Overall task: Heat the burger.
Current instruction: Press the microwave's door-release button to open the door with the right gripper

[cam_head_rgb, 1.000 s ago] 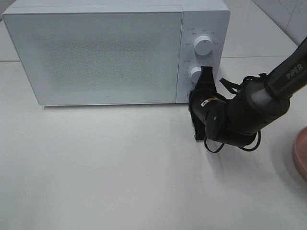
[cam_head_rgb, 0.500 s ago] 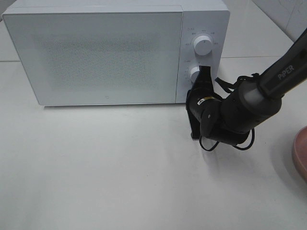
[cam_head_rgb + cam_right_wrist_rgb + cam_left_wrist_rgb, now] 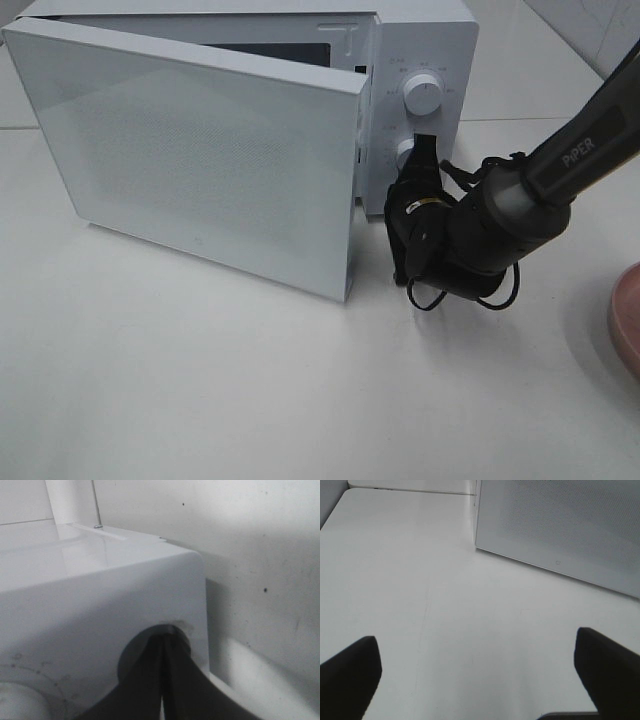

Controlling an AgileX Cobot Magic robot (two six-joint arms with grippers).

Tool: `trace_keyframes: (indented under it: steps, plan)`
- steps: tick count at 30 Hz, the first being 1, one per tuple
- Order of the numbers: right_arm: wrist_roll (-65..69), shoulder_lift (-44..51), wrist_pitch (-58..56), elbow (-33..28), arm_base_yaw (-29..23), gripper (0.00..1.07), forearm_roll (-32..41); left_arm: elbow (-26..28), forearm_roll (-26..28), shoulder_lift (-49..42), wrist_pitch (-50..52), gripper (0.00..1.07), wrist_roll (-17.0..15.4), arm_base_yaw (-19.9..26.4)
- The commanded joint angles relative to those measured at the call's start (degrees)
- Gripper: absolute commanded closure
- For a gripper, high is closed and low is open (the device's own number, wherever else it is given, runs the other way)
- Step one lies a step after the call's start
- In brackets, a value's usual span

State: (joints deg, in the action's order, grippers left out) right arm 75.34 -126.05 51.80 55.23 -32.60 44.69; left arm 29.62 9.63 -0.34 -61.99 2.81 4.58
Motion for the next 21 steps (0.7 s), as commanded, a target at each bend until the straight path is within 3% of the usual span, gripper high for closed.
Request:
trace_keyframes:
  steps: [1,21]
  plan:
    - [-0.63,-0.80,7.79,4.35,1.95,1.07,-5.16,-0.17,0.34,-0.97,0.86,0.06,0.17,-0.23]
    - [-3.55,6.36,-2.01,-3.67,0.92,1.07,-5.10,-0.17,0.34,-0.97,0.86,0.06,0.17,-0.23]
